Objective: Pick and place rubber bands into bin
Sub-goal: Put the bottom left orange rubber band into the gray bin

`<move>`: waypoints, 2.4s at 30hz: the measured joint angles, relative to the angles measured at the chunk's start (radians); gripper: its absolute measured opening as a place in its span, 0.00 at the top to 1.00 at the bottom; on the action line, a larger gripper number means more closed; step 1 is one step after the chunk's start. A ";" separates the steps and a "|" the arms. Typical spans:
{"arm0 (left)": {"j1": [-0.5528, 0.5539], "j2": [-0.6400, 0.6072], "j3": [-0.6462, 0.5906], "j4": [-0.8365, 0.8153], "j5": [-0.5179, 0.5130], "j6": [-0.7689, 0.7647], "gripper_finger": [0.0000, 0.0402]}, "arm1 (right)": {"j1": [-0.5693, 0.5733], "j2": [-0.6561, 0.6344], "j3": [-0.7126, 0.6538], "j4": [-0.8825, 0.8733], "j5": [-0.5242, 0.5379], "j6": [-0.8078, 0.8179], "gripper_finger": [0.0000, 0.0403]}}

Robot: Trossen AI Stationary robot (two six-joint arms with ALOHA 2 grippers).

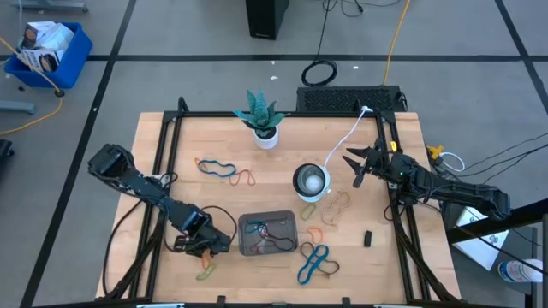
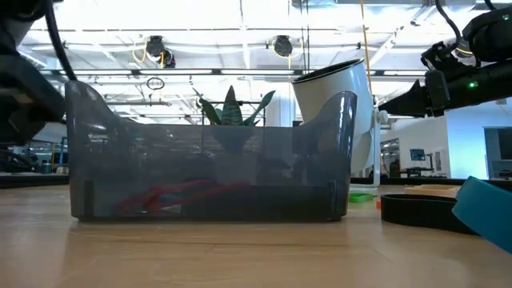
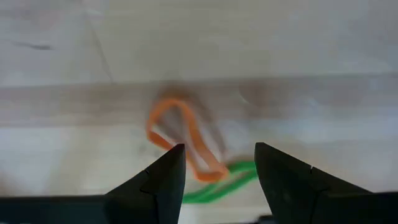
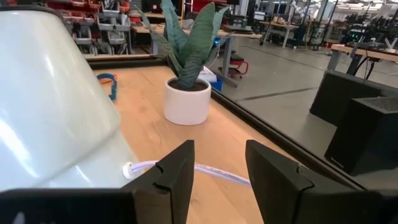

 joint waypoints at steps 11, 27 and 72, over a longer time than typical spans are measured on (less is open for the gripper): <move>-0.003 -0.002 -0.032 0.032 -0.007 -0.022 0.51 | 0.000 0.000 0.000 0.001 -0.002 0.000 0.65; -0.003 -0.001 -0.032 0.111 -0.060 0.018 0.51 | 0.000 0.000 0.000 0.001 -0.002 -0.003 0.65; -0.007 -0.492 -0.032 0.215 -0.728 0.618 0.99 | 0.000 0.000 0.000 0.000 -0.003 -0.008 0.65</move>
